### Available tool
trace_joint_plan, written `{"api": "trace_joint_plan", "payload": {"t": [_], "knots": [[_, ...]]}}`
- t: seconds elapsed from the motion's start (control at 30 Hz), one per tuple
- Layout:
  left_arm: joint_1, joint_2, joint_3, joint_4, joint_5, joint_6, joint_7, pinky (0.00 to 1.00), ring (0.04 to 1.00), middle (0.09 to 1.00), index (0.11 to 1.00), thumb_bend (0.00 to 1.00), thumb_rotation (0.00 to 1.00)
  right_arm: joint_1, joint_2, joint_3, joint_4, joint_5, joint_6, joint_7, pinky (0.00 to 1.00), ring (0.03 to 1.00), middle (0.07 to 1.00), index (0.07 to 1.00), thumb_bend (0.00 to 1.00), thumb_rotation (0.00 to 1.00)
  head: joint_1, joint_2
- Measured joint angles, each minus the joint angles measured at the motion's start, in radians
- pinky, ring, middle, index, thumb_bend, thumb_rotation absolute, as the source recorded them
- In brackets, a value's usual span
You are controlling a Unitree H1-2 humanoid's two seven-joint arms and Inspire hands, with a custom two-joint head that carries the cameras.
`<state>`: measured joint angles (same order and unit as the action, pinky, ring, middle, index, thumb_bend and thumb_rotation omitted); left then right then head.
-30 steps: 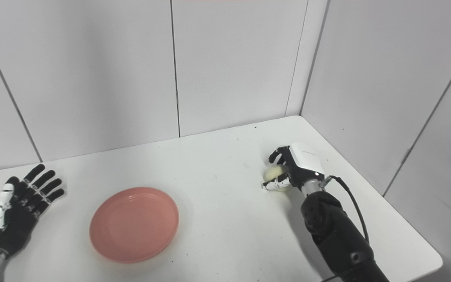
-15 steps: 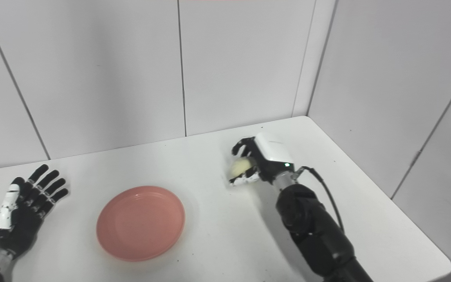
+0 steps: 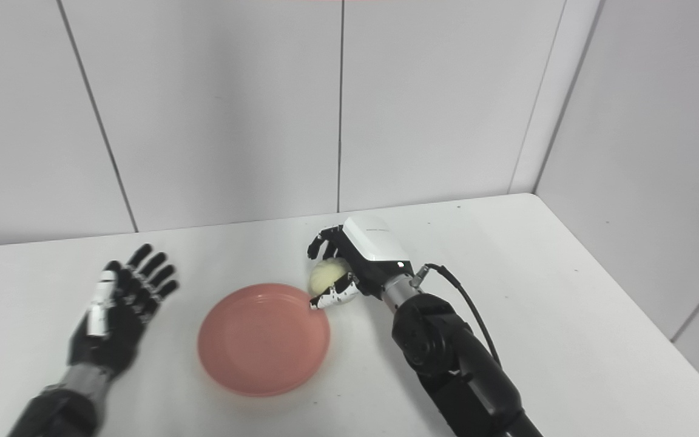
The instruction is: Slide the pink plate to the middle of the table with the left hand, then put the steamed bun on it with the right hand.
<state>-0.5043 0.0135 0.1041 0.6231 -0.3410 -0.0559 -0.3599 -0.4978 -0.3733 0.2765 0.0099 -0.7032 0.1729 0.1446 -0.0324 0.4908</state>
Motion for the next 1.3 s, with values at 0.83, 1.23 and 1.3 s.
{"api": "trace_joint_plan", "payload": {"t": [0.83,1.23,1.3], "knots": [[0.024,-0.089,-0.036,-0.055,0.019,0.014,0.067,0.92,0.907,0.929,0.922,0.43,1.00,-0.030,0.133,0.114,0.078,-0.012,-0.009,0.053,0.29,0.380,0.426,0.539,0.52,0.00,0.106,0.034],[0.040,-0.091,-0.043,-0.080,0.018,0.027,0.067,0.93,0.914,0.938,0.937,0.43,1.00,-0.025,0.137,0.131,0.178,0.000,-0.069,0.007,0.27,0.364,0.420,0.539,0.52,0.00,0.103,0.045],[0.042,-0.091,-0.046,-0.083,0.018,0.028,0.067,0.94,0.917,0.941,0.941,0.43,1.00,-0.031,0.139,0.131,0.205,0.009,-0.081,-0.009,0.28,0.377,0.422,0.537,0.52,0.00,0.103,0.046]]}}
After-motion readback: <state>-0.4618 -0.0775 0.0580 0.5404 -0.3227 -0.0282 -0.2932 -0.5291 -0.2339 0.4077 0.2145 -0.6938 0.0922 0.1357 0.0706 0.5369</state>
